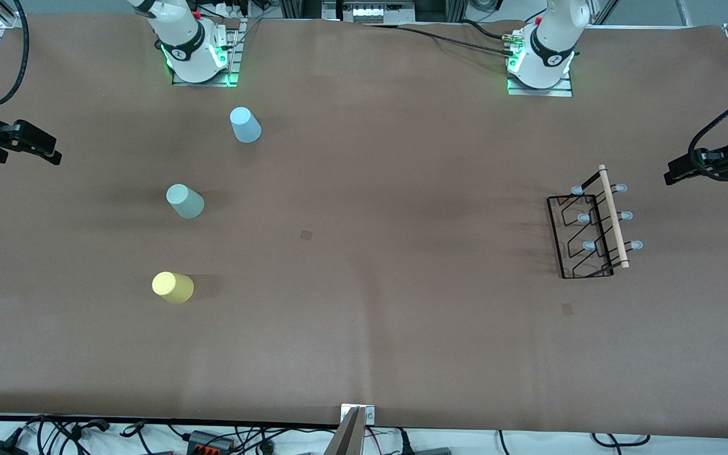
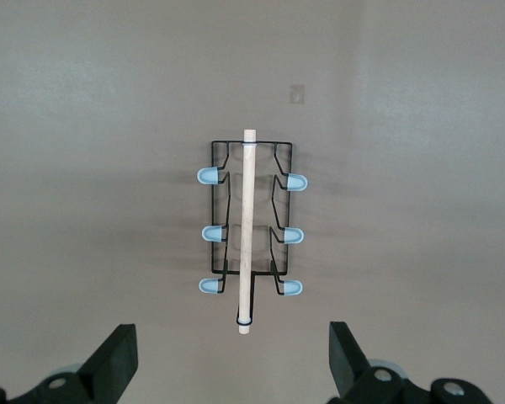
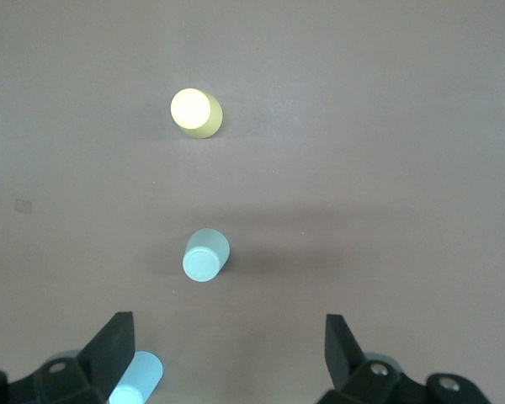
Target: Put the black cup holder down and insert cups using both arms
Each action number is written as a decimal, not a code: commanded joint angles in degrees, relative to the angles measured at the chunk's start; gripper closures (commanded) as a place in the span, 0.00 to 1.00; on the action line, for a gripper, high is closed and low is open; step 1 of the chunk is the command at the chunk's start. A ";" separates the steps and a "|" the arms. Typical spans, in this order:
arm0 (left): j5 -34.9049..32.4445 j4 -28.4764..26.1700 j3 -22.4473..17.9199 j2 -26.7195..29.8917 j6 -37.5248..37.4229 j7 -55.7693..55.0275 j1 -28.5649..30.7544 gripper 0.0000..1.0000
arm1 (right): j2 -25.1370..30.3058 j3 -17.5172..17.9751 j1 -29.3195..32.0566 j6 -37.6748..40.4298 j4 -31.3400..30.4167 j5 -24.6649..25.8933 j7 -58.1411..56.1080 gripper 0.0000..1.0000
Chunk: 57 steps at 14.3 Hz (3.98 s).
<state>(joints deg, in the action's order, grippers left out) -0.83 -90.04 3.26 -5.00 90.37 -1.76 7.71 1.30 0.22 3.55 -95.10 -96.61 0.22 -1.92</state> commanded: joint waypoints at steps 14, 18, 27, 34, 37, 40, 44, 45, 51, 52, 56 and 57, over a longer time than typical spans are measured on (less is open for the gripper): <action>1.19 0.48 0.35 -2.38 -0.72 1.23 -0.51 0.00 | 0.98 0.22 0.05 0.45 -0.33 -0.05 -0.46 0.00; 1.18 -0.57 0.35 -5.18 0.24 6.67 -0.24 0.00 | 0.81 0.22 0.05 0.53 -0.33 -0.05 -0.46 0.00; 1.19 -24.39 0.35 -0.97 23.97 7.03 0.20 0.04 | 0.81 0.22 0.05 0.53 -0.42 0.04 -0.54 0.00; 1.19 -29.75 0.35 -1.15 28.98 6.94 0.28 0.29 | -2.26 0.31 -0.04 0.53 -0.33 -0.05 -0.72 0.00; 1.19 -31.07 0.35 -1.50 29.86 6.77 0.46 0.33 | -5.16 0.31 -1.26 0.88 -0.33 -0.13 -0.54 0.00; 1.19 -31.78 0.35 -1.59 31.44 6.77 0.73 0.42 | -7.88 0.31 -2.14 2.99 -0.34 -0.04 -0.72 0.00; 1.19 -31.78 0.35 -2.11 31.53 6.85 0.90 0.64 | -10.88 0.31 -3.20 2.03 -0.59 -0.84 -0.02 0.00; 1.19 -31.69 0.35 -2.12 31.62 6.85 1.16 0.66 | -11.23 0.31 -3.20 1.24 -0.59 -0.75 -0.02 0.00; 1.19 -31.34 0.35 -2.91 32.50 6.94 2.39 0.98 | -11.32 0.31 -3.29 -1.49 -2.61 -0.75 -0.02 0.00; 1.19 -31.34 0.35 -2.91 32.33 6.94 2.40 0.99 | -11.41 0.31 -3.90 -1.40 -3.14 -0.66 -0.10 0.00; 1.19 -30.03 0.52 -1.77 29.97 6.85 2.31 0.99 | -12.72 0.31 -4.43 -4.64 -7.79 -0.66 -0.11 0.00; 1.27 -27.93 0.52 -1.68 26.91 6.77 1.87 0.99 | -13.42 0.31 -4.26 -5.35 -8.76 -0.66 -0.11 0.00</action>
<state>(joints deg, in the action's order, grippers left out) -0.70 -120.61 3.48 -8.17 121.47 3.71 9.58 -11.44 0.62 -0.86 -98.32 -102.90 0.12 -1.97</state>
